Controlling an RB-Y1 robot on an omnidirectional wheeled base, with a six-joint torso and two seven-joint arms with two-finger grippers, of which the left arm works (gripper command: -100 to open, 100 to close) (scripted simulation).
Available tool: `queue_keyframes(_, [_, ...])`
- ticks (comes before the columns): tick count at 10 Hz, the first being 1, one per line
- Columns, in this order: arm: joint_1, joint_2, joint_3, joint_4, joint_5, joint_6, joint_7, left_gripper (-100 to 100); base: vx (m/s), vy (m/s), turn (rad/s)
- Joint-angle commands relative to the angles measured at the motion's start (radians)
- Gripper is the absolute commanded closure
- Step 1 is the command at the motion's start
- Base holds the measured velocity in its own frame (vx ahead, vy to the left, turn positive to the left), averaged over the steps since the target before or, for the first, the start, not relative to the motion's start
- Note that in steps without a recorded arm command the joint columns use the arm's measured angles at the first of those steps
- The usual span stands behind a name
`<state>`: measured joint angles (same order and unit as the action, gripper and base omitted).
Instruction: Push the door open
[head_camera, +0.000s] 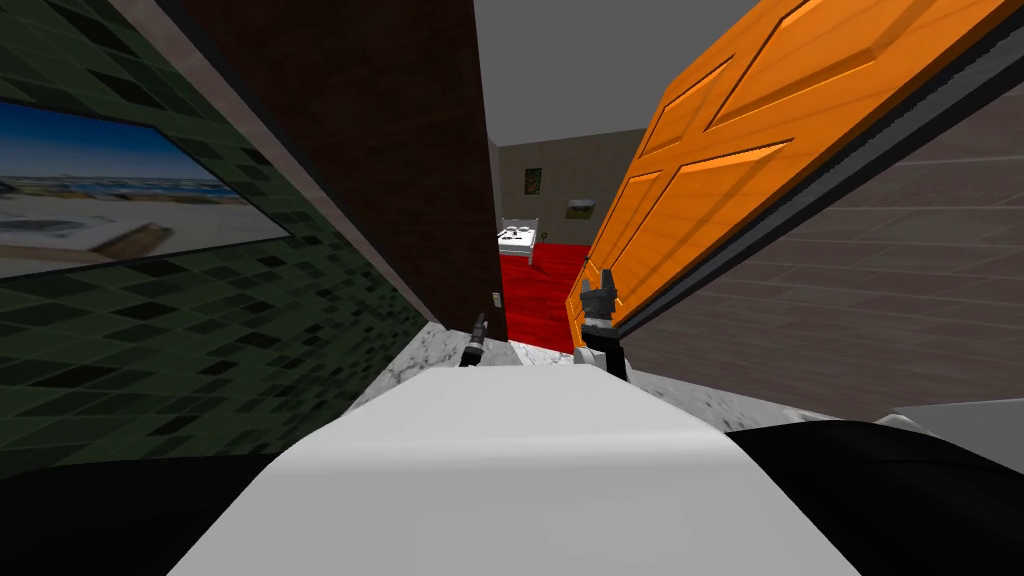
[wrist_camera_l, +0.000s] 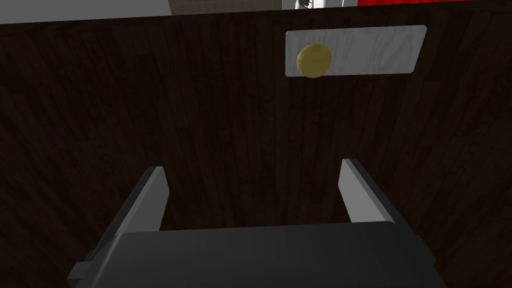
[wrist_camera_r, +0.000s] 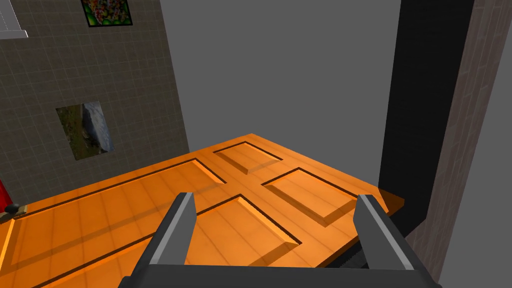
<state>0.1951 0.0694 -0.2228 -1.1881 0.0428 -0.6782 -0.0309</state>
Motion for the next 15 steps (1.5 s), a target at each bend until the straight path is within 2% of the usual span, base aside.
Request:
queue_keyframes(1, [-0.009, -0.002, -0.007, 0.036, -0.001, -0.01, 0.005, -100, 0.071, 0.047, -0.073])
queue_keyframes(7, [-0.048, -0.013, -0.03, 0.168, -0.005, -0.042, 0.019, -100, 0.078, 0.056, -0.055])
queue_keyframes(9, [-0.057, -0.016, -0.035, 0.199, -0.006, -0.049, 0.023, -100, 0.083, 0.048, -0.045])
queue_keyframes(10, [-0.06, -0.017, -0.037, 0.212, -0.007, -0.053, 0.024, -100, 0.074, 0.037, -0.038])
queue_keyframes(11, [-0.056, -0.016, -0.036, 0.201, -0.007, -0.05, 0.023, -100, 0.033, 0.019, -0.008])
queue_keyframes(12, [-0.064, -0.01, -0.031, 0.212, -0.005, -0.052, 0.022, -100, 0.113, -0.023, -0.035])
queue_keyframes(15, [-0.076, -0.009, -0.023, 0.225, -0.004, -0.052, 0.021, -100, 0.177, -0.048, -0.021])
